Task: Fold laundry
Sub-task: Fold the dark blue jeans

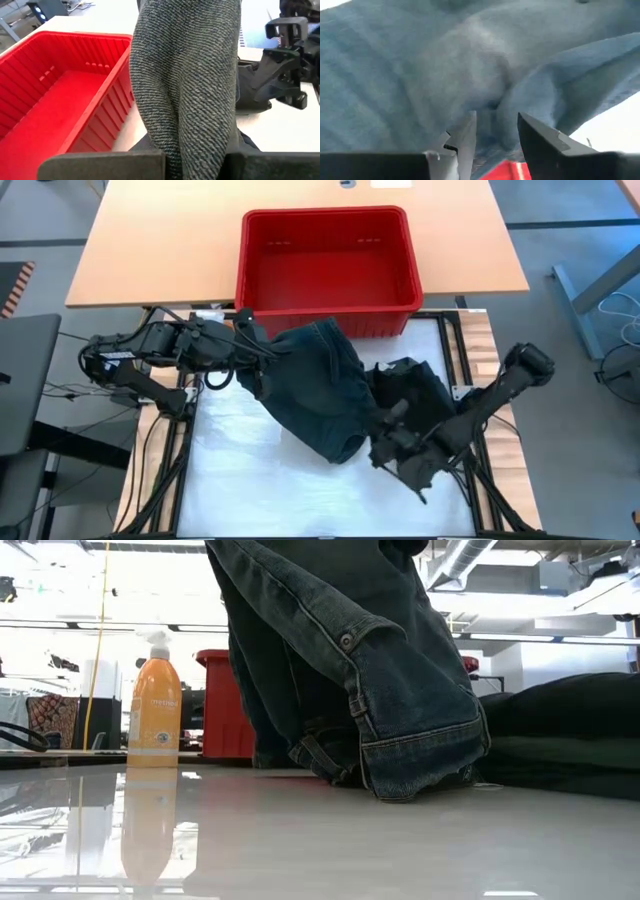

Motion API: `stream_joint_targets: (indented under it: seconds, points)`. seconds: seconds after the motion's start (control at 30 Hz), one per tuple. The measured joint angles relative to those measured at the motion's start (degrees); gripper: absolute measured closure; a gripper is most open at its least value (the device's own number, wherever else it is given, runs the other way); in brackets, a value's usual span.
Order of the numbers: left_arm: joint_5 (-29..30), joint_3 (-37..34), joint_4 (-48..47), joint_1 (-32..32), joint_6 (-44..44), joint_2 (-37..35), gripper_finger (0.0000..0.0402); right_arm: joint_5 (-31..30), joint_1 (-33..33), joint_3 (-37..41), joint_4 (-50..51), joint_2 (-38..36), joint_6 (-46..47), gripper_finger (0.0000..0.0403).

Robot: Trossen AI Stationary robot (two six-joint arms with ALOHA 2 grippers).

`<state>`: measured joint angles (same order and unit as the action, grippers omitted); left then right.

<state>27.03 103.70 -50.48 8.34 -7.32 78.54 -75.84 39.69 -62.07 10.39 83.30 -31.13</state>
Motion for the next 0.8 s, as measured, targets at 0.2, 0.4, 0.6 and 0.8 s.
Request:
stream_joint_targets:
  seconds: [0.2, 0.4, 0.6, 0.8]
  points:
    - [-0.2, 0.0, 0.4, 0.0, -0.5, 0.0, 0.0394, -12.0, -1.3, 0.0, -14.9, 7.5, -14.0, 0.0214]
    - [-0.3, 0.0, 0.4, 0.0, -0.5, 0.0, 0.0394, -14.1, -6.0, -1.0, -20.1, 11.4, -15.4, 0.0216]
    - [-0.2, 0.0, 0.2, 0.0, -0.7, 0.0, 0.0394, -14.3, -8.4, -2.1, -20.5, 11.4, -13.6, 0.0251]
    - [-0.4, 0.0, 0.0, 0.0, -0.6, 0.0, 0.0394, -14.3, -9.5, -4.4, -20.4, 11.1, -16.1, 0.0283]
